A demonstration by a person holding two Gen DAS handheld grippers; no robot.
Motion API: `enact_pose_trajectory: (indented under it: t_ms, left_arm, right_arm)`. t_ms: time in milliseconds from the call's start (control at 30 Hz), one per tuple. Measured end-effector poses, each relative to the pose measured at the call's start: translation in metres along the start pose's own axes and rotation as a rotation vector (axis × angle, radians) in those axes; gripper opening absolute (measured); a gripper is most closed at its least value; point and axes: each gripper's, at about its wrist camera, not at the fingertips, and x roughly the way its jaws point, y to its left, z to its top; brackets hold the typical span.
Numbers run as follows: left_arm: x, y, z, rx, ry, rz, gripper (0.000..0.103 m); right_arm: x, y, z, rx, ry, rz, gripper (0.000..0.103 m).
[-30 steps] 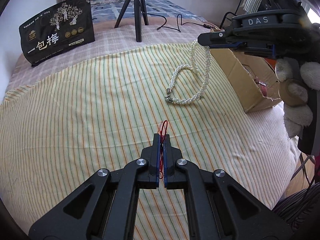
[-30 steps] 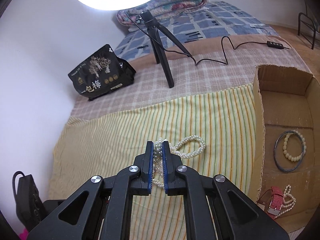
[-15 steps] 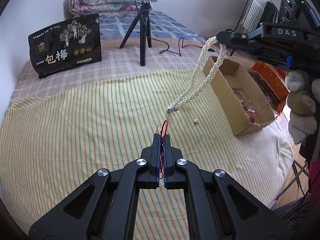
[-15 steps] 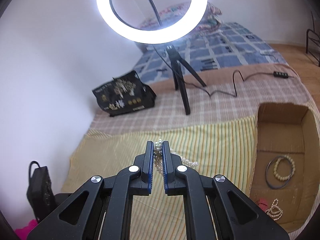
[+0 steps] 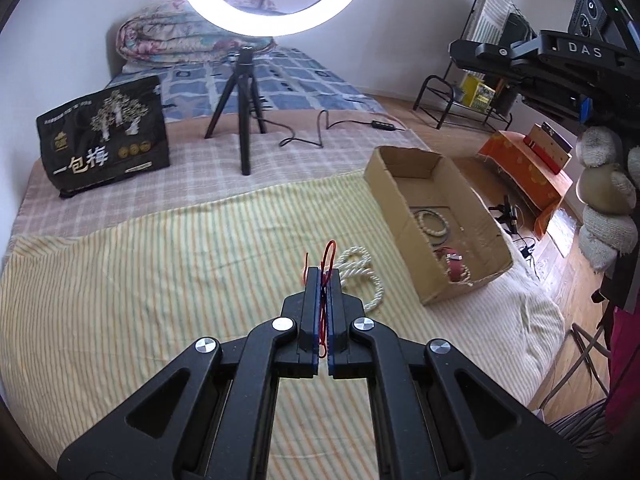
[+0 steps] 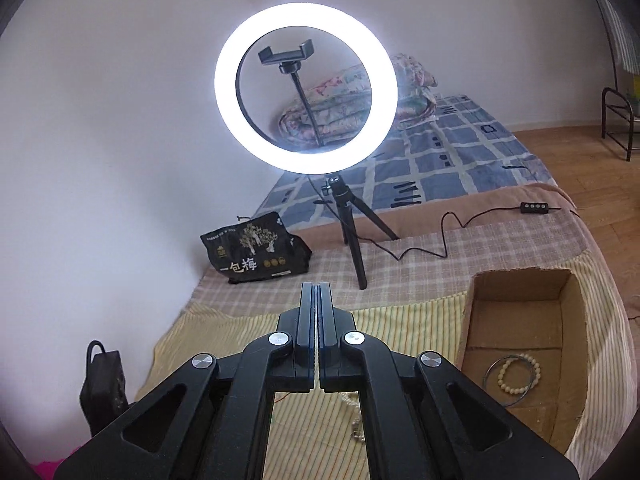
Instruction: Organize jewelry
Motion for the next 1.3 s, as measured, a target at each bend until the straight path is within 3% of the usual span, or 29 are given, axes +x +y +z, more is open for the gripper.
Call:
enact_pose_trajectory:
  t_ms: [700,1000,1300]
  left_arm:
    - [0.052,-0.101,0.027,0.080,0.006,-0.125,0.000]
    - [0.088,-0.147,0.027,0.129,0.035,-0.159,0.000]
    - [0.105,-0.171,0.024,0.152,0.054,-0.189,0.000]
  right_arm:
    - [-0.034,-0.122,-0.036,0.080,0.098,-0.251,0.000]
    - [-0.047,-0.162,-0.055,0.101,0.141,-0.319,0.000]
    - [-0.052,-0.178,-0.065,0.112,0.154,-0.349,0.000]
